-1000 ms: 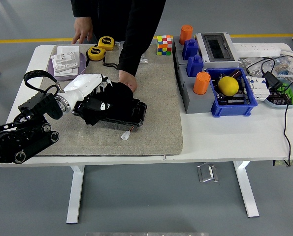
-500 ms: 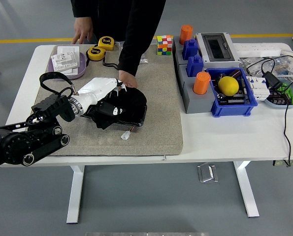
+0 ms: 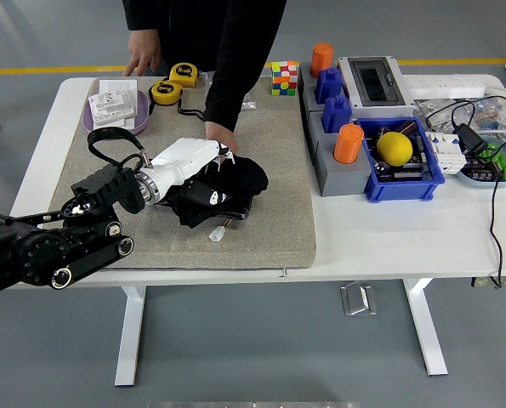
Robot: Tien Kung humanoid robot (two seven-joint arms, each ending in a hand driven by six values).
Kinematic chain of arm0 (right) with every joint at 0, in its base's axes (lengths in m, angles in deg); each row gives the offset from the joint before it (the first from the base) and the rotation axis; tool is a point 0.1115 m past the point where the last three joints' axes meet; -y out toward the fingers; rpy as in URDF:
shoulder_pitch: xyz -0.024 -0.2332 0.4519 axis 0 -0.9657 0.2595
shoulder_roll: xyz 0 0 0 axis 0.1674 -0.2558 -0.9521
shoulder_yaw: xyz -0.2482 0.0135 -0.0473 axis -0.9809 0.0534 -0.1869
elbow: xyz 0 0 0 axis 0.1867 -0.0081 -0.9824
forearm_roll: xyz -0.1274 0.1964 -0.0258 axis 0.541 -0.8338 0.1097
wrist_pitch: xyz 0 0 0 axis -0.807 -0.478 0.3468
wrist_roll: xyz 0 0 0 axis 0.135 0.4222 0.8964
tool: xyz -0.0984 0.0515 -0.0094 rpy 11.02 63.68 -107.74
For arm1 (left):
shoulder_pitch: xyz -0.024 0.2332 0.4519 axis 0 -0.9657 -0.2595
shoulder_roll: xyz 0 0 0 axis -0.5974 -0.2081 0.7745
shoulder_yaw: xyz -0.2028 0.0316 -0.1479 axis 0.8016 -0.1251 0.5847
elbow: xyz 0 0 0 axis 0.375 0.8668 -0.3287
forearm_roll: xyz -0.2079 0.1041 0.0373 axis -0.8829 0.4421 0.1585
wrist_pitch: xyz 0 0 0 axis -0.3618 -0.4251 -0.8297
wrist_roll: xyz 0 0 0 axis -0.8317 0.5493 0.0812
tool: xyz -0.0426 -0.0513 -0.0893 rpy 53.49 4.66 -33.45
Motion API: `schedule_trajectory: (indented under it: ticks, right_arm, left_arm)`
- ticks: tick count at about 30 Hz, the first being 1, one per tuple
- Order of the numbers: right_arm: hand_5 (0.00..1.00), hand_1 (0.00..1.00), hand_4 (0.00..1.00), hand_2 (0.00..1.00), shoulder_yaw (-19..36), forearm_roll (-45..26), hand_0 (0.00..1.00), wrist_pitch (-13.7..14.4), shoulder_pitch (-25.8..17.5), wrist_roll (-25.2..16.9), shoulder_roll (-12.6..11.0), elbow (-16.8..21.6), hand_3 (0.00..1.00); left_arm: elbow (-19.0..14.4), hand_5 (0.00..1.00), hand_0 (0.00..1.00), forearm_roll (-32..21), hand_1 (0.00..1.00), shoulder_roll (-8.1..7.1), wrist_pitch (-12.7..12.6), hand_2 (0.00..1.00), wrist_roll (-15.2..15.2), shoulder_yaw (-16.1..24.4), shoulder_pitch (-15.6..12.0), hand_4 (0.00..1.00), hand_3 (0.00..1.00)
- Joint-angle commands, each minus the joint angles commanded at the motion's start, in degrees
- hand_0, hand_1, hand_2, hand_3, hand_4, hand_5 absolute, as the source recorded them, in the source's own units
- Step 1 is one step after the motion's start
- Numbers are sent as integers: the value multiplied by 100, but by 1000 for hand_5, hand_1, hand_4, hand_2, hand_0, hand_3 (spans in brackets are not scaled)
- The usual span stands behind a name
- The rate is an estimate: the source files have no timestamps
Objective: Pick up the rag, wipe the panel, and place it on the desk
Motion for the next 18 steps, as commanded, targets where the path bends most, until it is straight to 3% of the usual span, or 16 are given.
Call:
schedule_trajectory:
  ticks: [8, 18]
  right_arm:
    - [539, 727, 998, 721, 147, 115, 779, 5, -24, 15, 21, 0, 672]
    - [538, 727, 998, 721, 168, 101, 780, 9, -49, 6, 39, 0, 672]
  left_arm:
    - [66, 9, 260, -21, 193, -52, -23, 339, 21, 33, -14, 714, 555]
    - [236, 8, 261, -1, 194, -290, -69, 339, 51, 183, -126, 713, 555]
